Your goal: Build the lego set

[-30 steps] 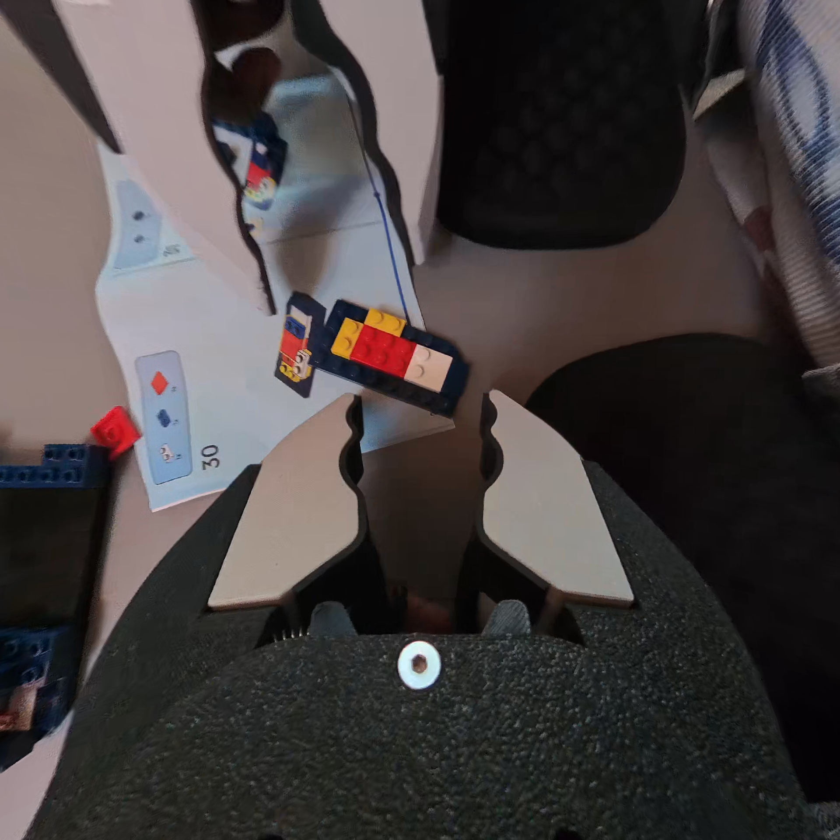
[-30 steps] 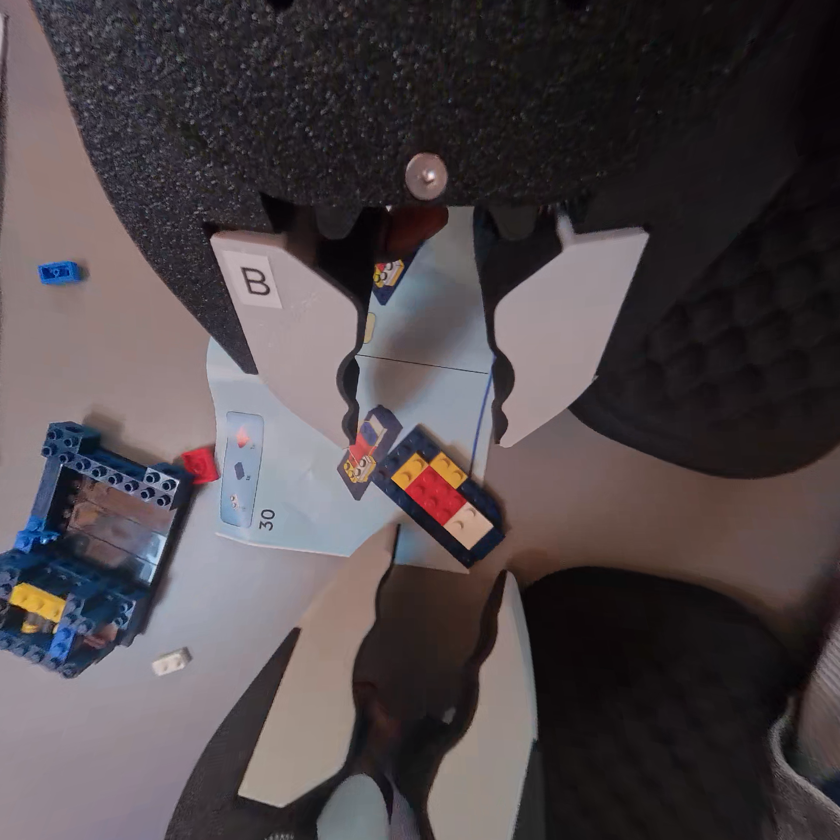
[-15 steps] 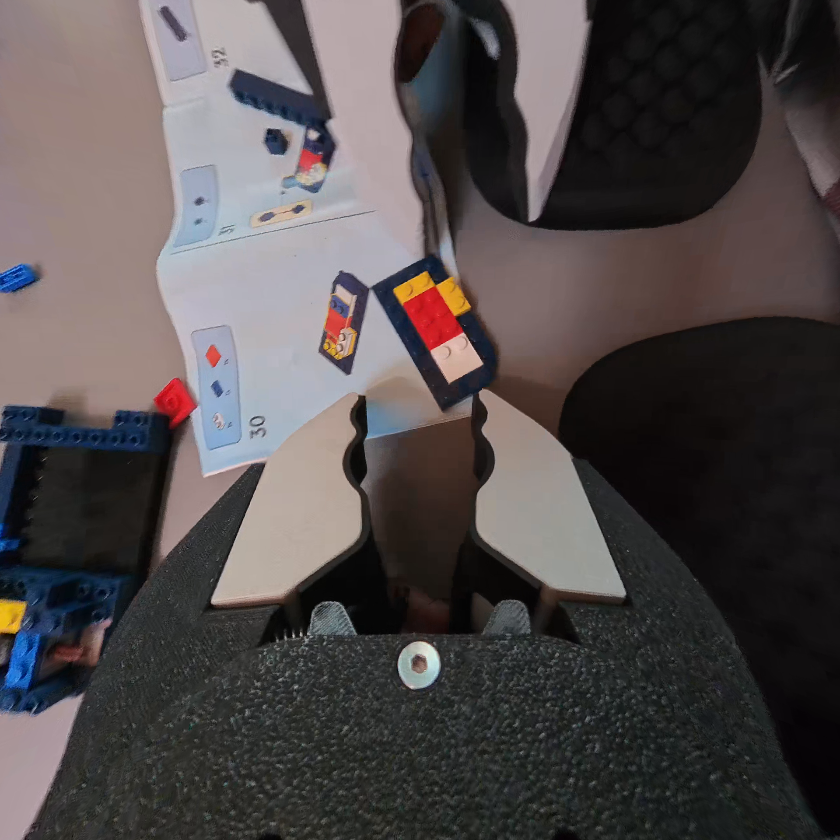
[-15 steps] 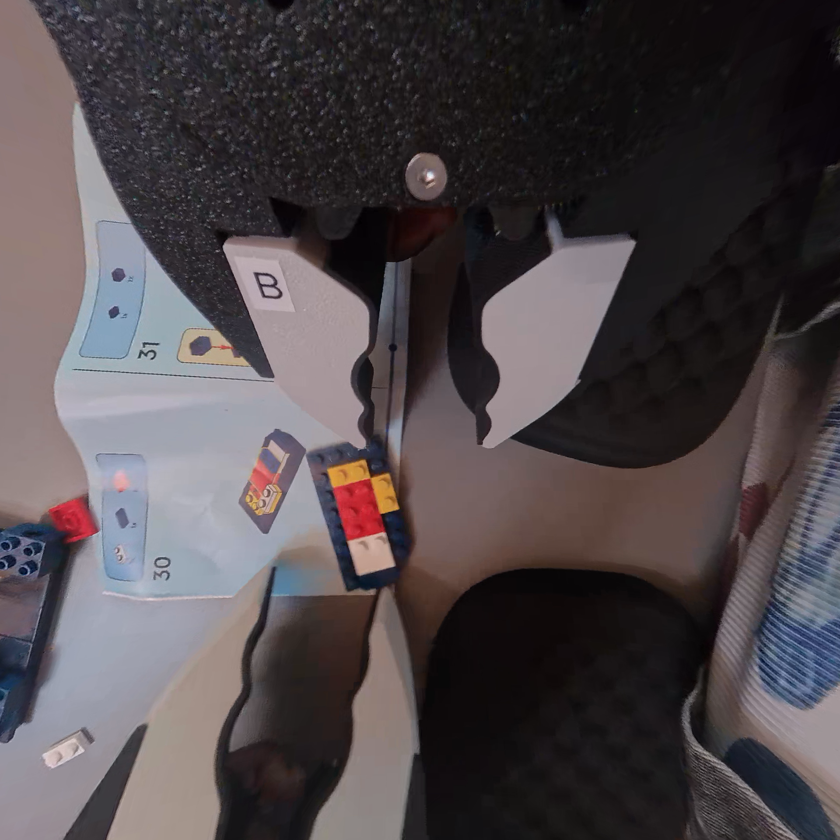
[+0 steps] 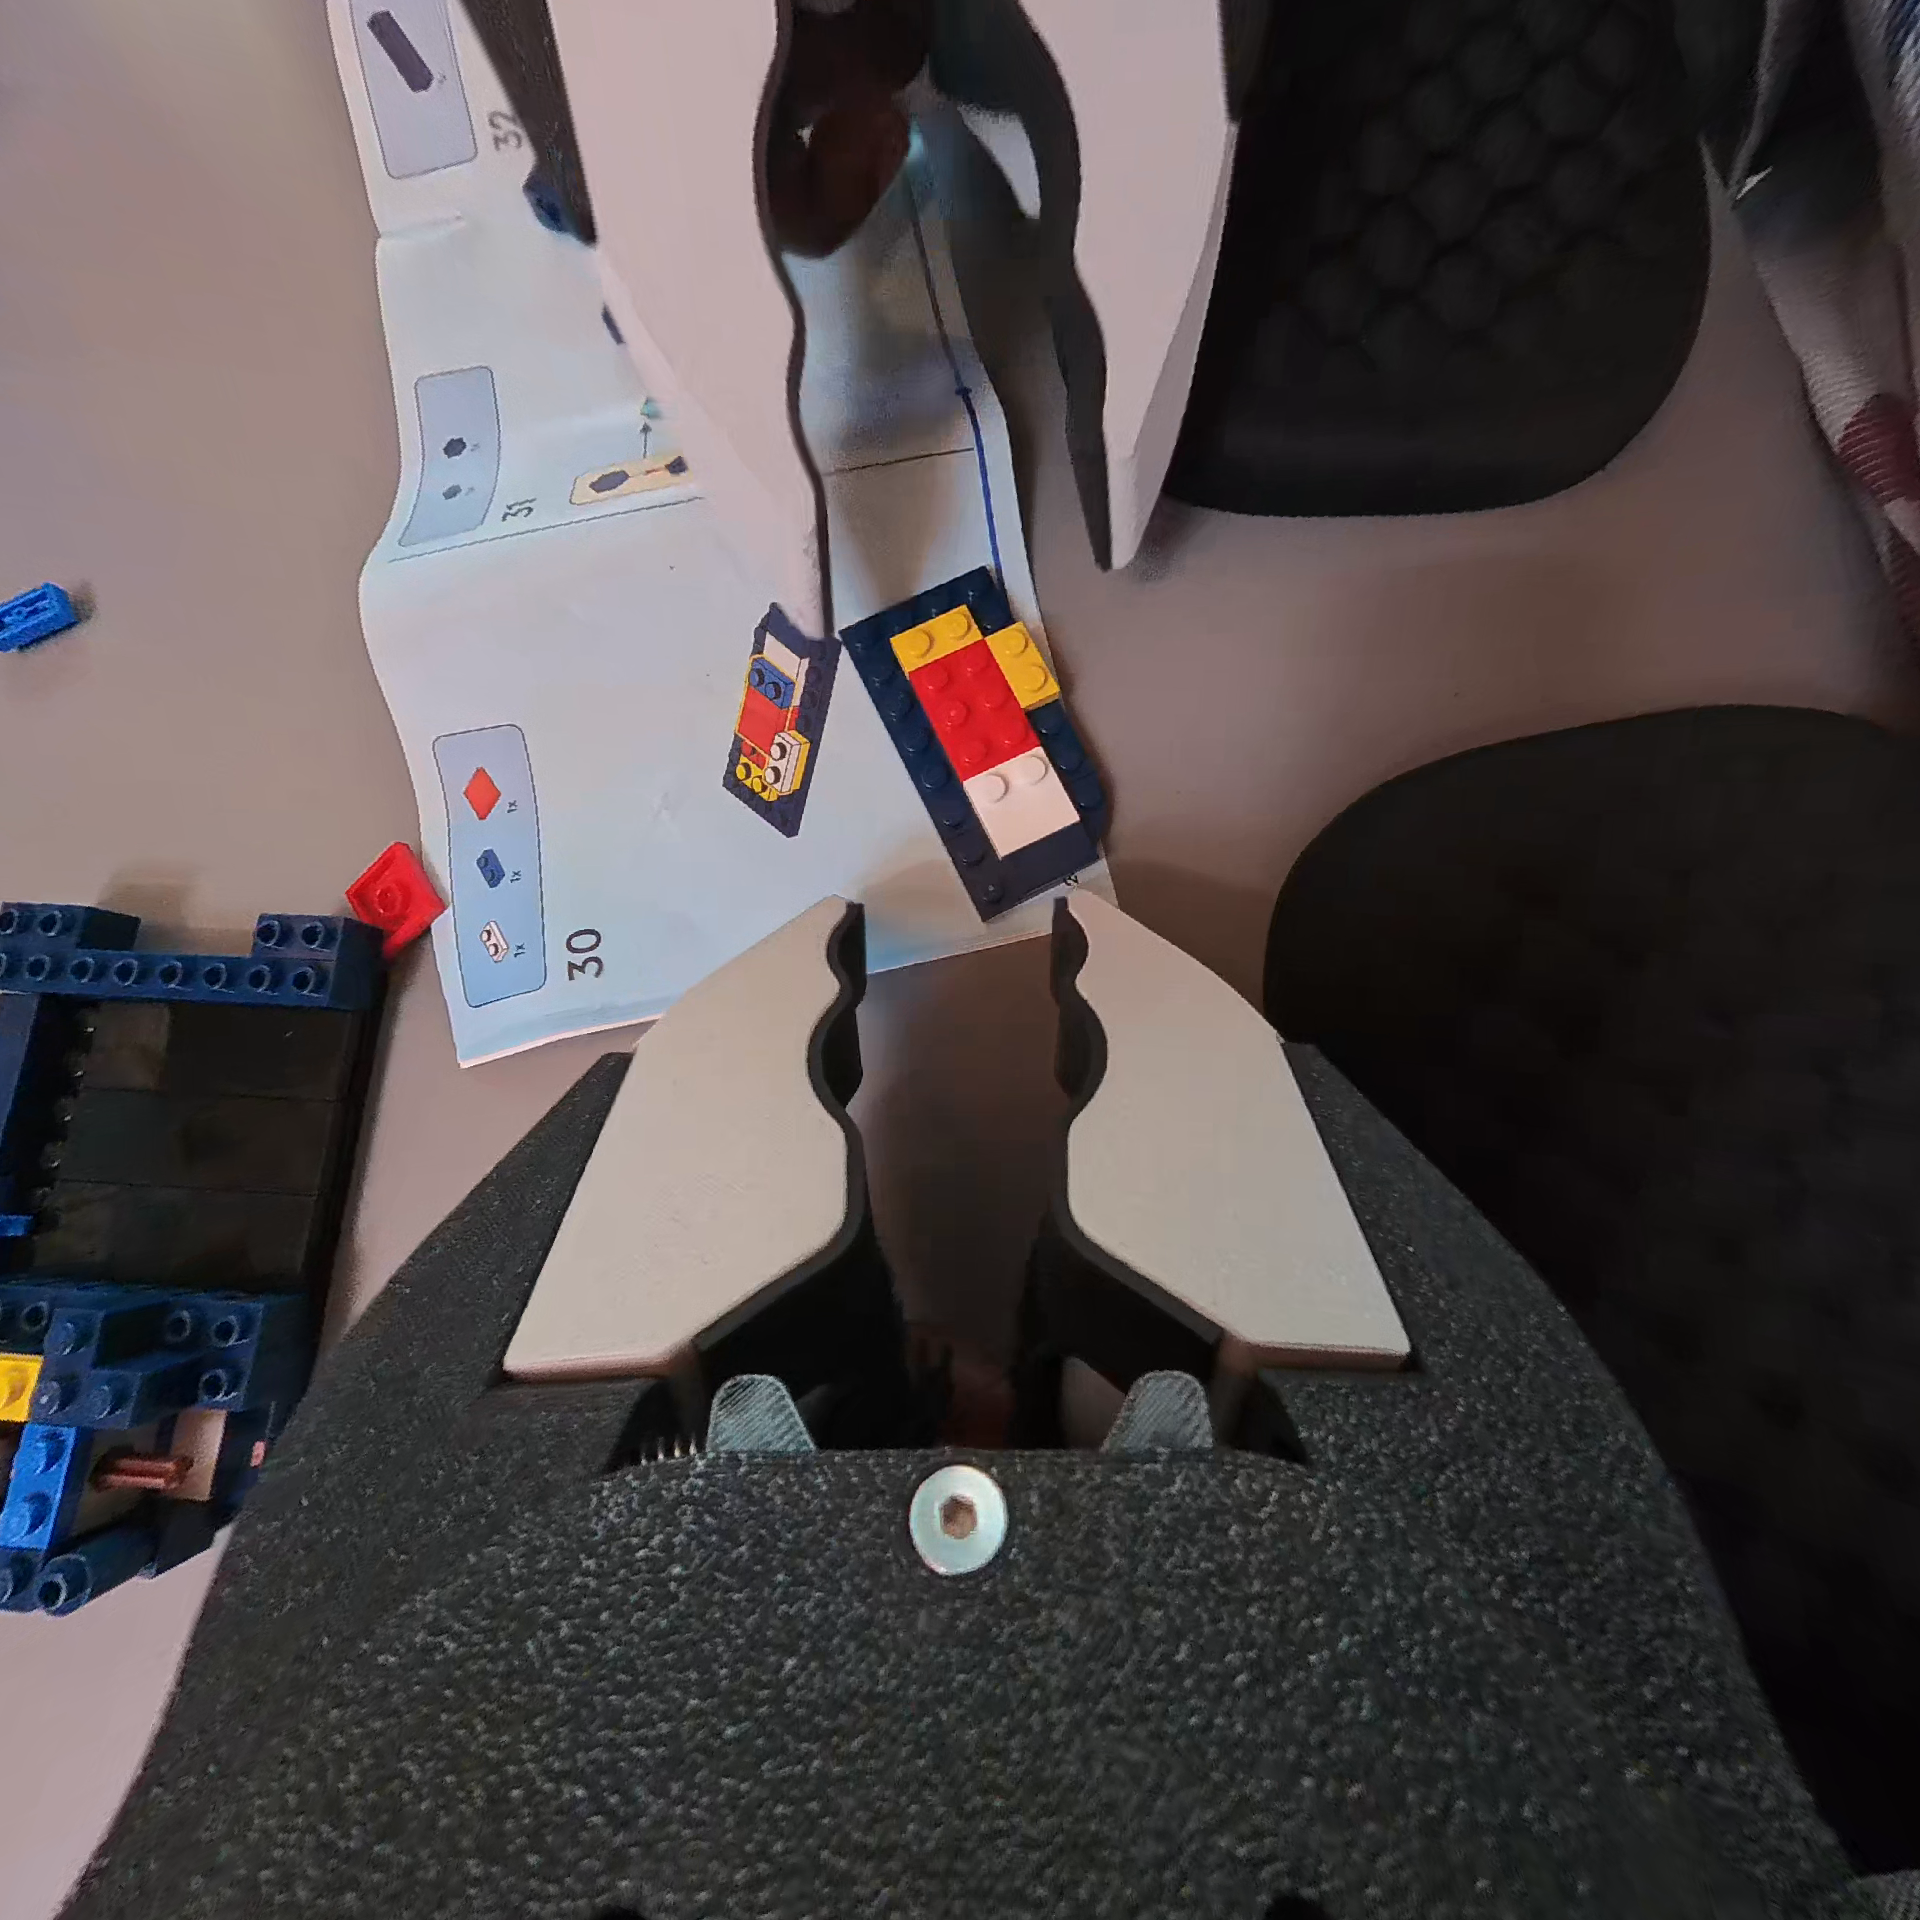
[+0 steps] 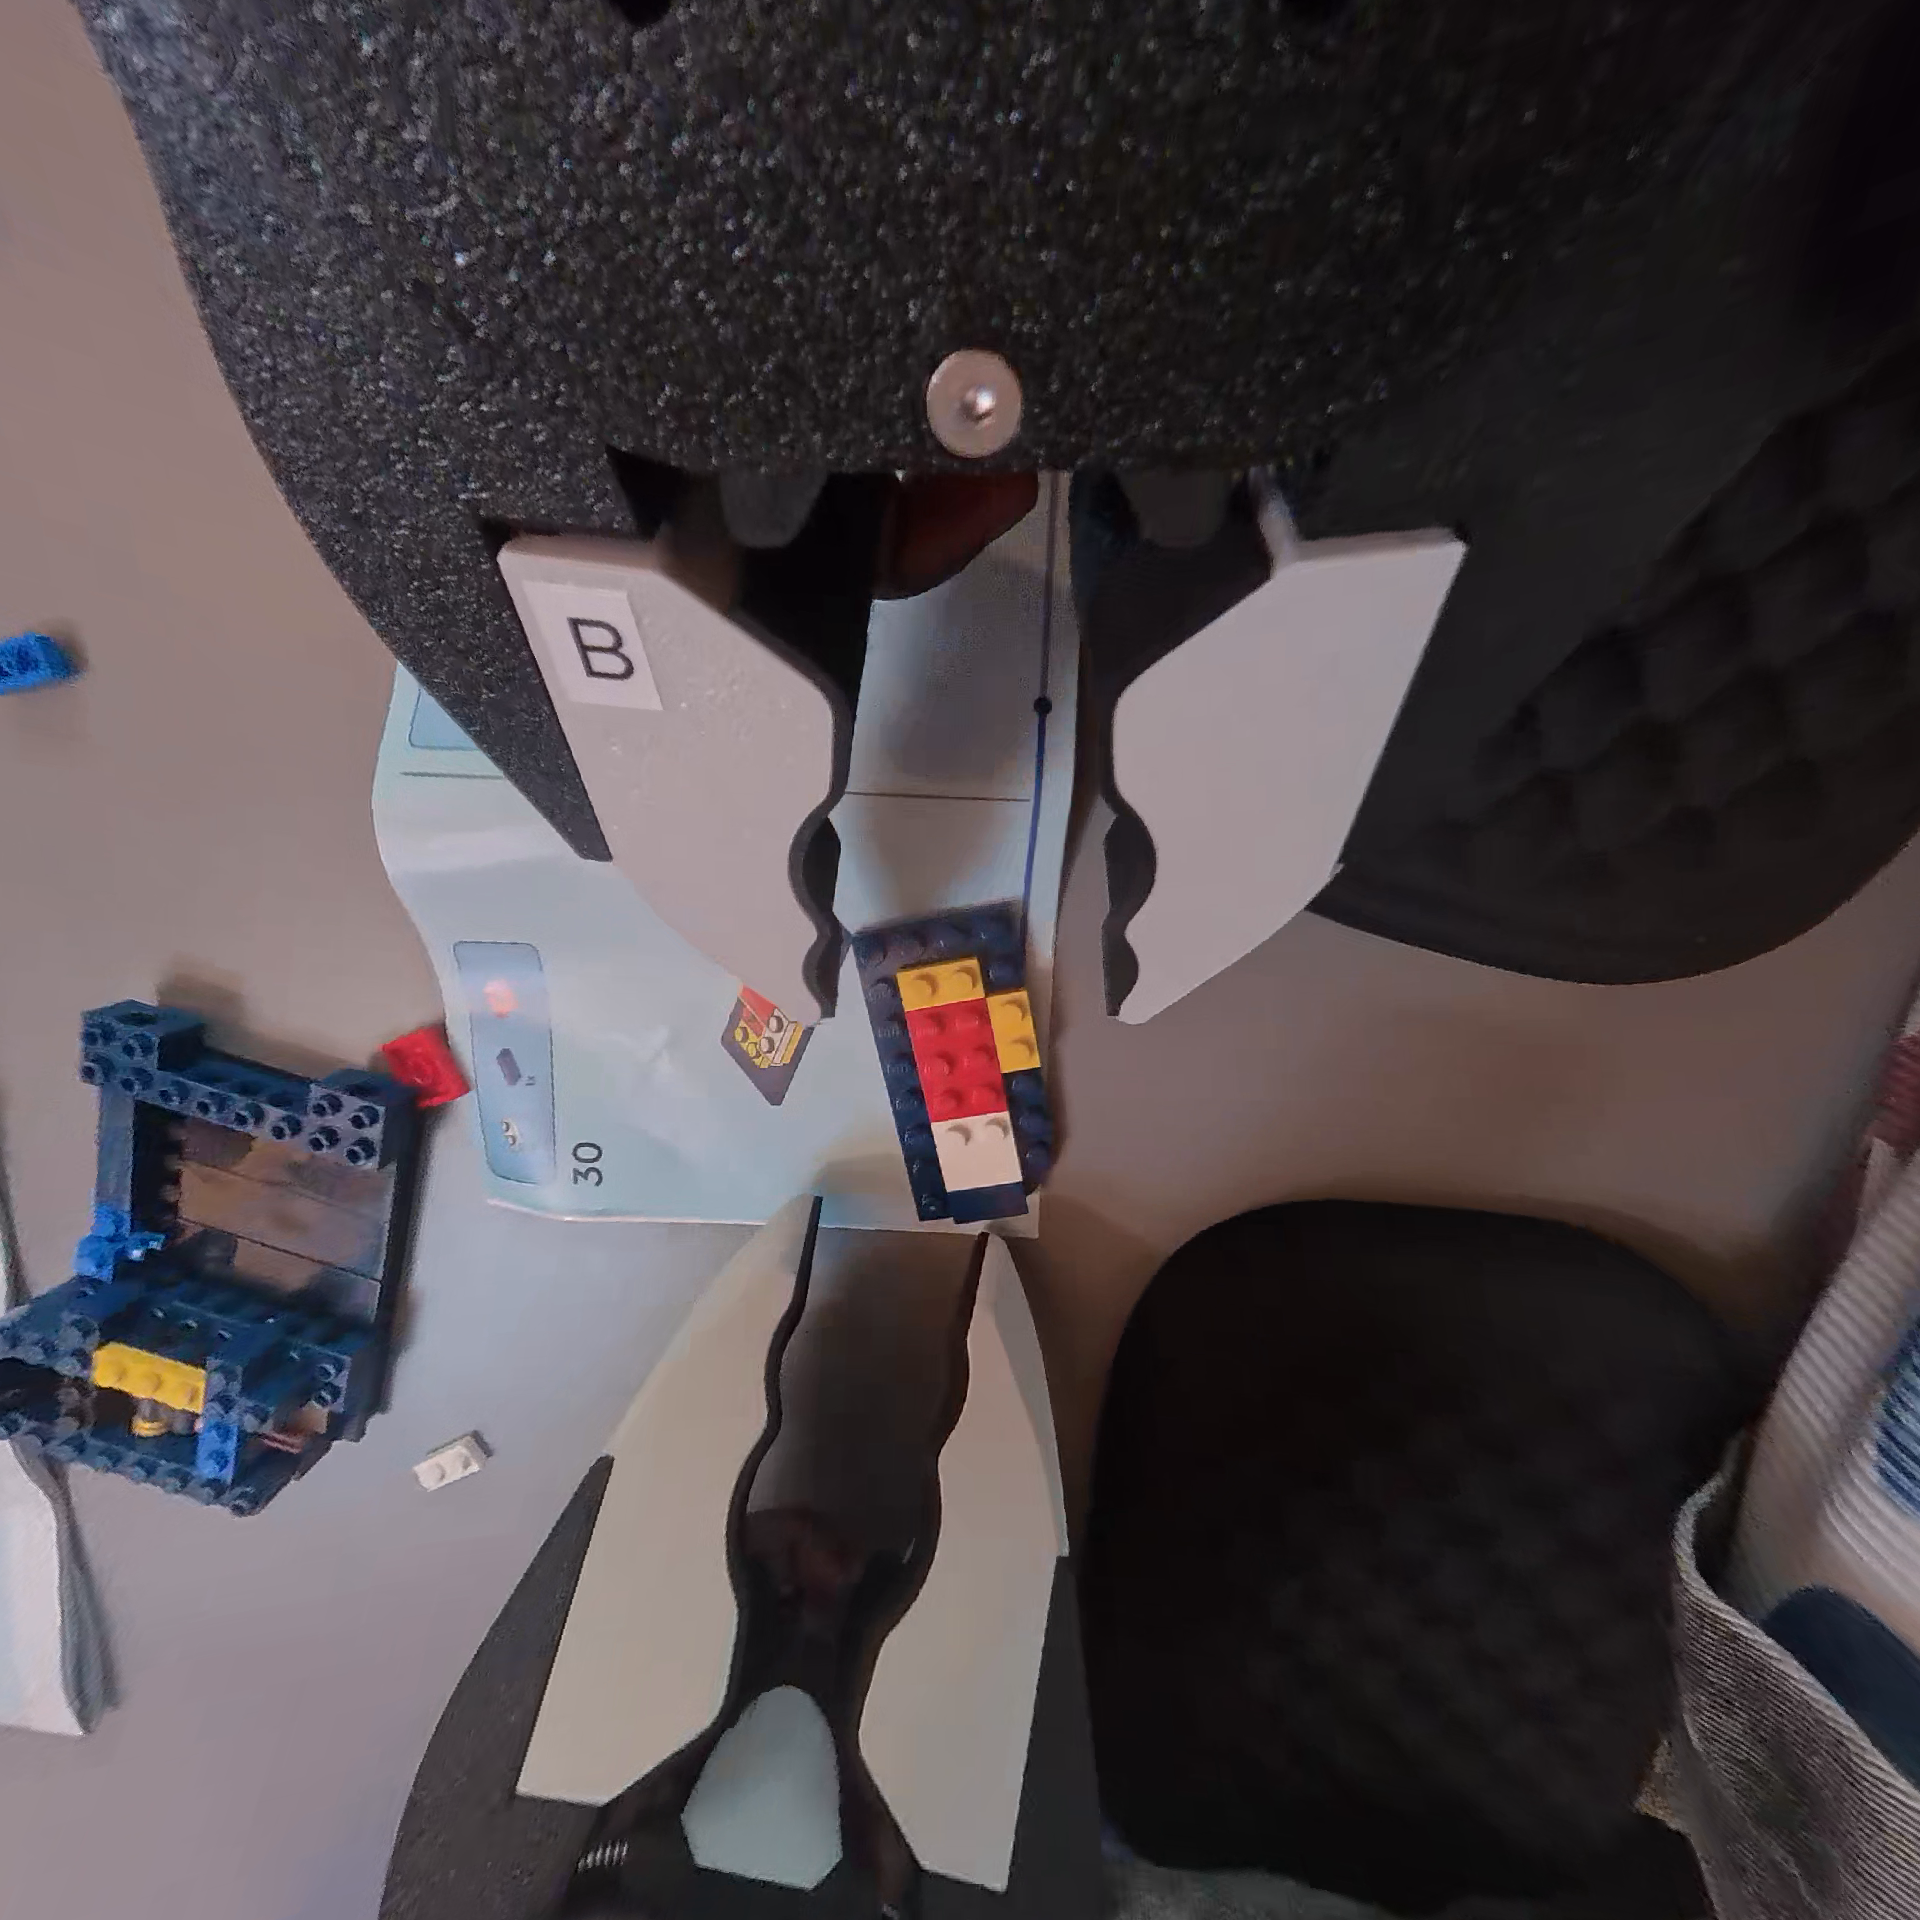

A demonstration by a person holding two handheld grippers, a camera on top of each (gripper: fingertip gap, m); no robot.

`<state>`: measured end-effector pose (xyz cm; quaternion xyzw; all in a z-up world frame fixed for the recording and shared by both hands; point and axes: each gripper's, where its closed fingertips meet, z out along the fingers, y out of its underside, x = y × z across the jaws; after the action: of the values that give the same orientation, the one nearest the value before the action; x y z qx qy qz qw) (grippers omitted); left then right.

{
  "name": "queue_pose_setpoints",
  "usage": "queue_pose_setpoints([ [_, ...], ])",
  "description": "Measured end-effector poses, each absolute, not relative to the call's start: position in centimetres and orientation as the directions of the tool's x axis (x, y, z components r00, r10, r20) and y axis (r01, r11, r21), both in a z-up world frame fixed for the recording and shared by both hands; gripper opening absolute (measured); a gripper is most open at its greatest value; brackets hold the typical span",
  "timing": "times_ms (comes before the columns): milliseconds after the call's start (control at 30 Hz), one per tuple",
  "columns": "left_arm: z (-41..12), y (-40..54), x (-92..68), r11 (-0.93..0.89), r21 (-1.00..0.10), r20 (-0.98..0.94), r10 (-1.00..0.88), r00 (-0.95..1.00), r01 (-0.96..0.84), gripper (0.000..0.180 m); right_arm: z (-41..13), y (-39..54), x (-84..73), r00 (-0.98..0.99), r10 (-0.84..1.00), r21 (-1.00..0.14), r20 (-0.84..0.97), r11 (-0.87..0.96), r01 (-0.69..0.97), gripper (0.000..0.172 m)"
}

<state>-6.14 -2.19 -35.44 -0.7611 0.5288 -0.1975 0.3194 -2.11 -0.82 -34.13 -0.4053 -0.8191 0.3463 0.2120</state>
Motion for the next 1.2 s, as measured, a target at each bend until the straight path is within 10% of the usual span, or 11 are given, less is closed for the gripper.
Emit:
queue_pose_setpoints([
  [1200, -35.6, -3.5, -5.1, -0.235, -0.693, 0.026, -0.953, 0.302, -0.682, 0.029, -35.2, 0.9, -1.4, -0.521, 0.848, -0.714, 0.093, 0.422, 0.559, 0.018],
])
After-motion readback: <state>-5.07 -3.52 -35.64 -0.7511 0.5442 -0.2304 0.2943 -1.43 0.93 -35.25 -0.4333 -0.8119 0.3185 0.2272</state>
